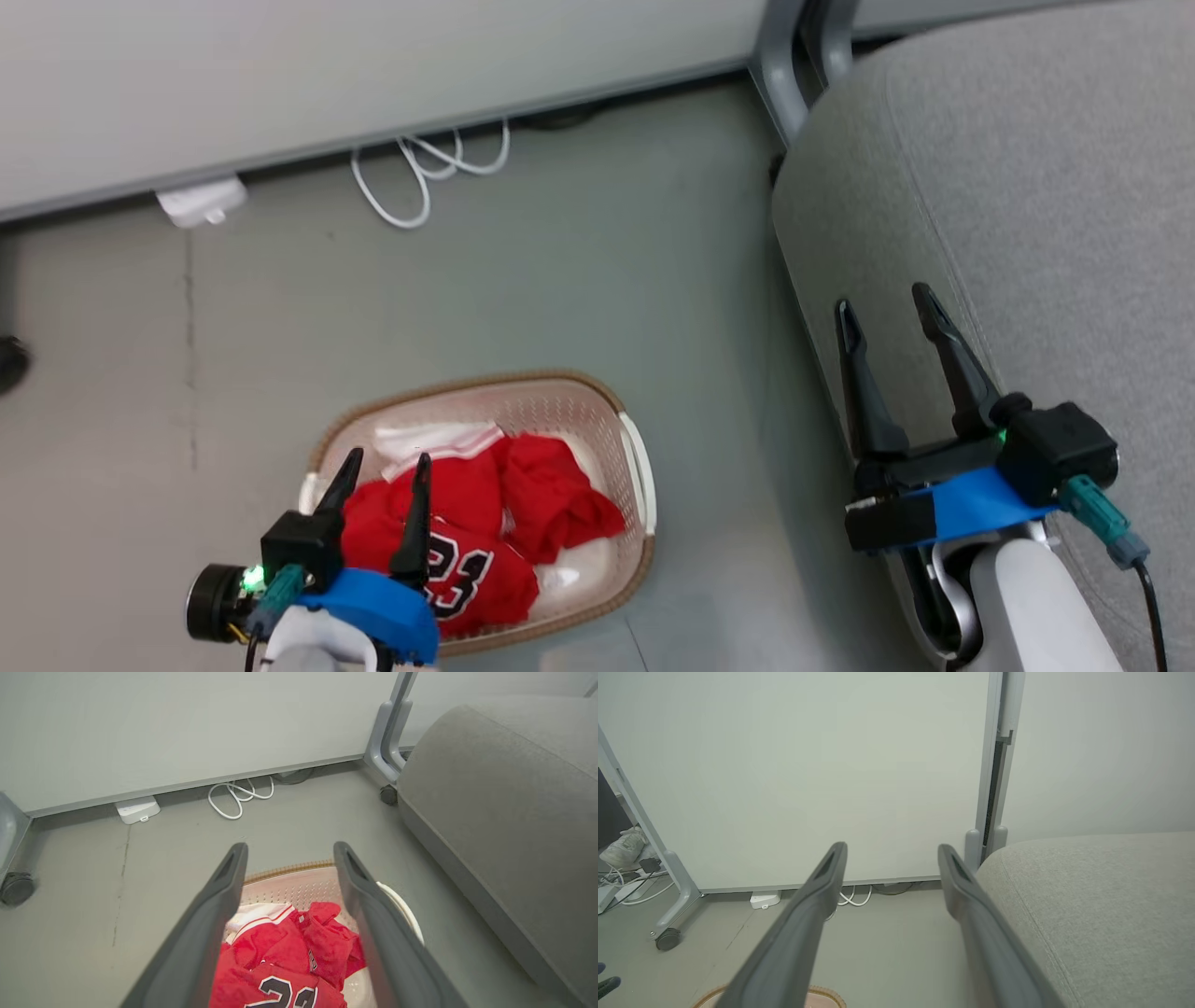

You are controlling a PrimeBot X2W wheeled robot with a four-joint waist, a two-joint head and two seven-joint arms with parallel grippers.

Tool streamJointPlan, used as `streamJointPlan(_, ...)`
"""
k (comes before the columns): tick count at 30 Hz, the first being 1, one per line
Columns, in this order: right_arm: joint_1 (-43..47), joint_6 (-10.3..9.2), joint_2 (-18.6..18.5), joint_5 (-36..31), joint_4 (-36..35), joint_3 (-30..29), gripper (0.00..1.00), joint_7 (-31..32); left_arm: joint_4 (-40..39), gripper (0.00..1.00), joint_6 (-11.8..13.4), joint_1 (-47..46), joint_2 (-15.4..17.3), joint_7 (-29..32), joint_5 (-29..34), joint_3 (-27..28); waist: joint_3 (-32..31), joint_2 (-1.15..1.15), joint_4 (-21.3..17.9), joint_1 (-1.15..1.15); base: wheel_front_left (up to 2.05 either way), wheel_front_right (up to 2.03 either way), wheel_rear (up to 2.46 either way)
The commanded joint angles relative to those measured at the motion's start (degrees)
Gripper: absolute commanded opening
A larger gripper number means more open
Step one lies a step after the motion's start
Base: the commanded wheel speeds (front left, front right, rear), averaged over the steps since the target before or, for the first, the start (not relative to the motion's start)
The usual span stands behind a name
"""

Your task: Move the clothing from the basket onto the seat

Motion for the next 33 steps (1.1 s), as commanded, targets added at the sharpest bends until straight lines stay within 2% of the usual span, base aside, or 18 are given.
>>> streamJointPlan(1, -1.69, -0.04, -0.13, 0.69, 0.33, 0.57, 1.0, -0.63, 2.23, 1.0, -0.29, -2.62, 0.92, 0.72, 0.69, -0.21, 7.04, 0.0, -3.87, -0.01, 0.0, 0.0, 0.0)
streamJointPlan(5, -4.19, -0.04, -0.11, 1.71, 1.43, 1.91, 1.0, -1.79, 8.7, 1.0, -0.46, -7.31, 2.1, 2.86, 1.72, -1.01, 11.53, 0.0, -5.5, -0.01, 0.0, 0.0, 0.0)
streamJointPlan(13, -8.33, -0.04, -0.11, 3.84, 3.0, 4.55, 1.0, -3.58, 19.49, 1.0, -3.22, -14.56, 4.59, 7.52, 3.58, -3.7, 17.93, 0.0, -8.57, -0.01, 0.0, 0.0, 0.0)
streamJointPlan(27, -11.49, -0.04, -0.12, 8.51, 3.21, 7.36, 1.0, -4.05, 28.8, 1.0, -6.83, -20.39, 6.72, 11.31, 6.53, -10.58, 23.83, 0.0, -12.53, -0.01, 0.0, 0.0, 0.0)
streamJointPlan(33, -11.94, -0.04, -0.11, 9.55, 2.61, 7.74, 1.0, -3.97, 31.92, 1.0, -4.8, -22.26, 7.14, 14.96, 6.82, -10.94, 25.34, 0.0, -13.36, -0.01, 0.0, 0.0, 0.0)
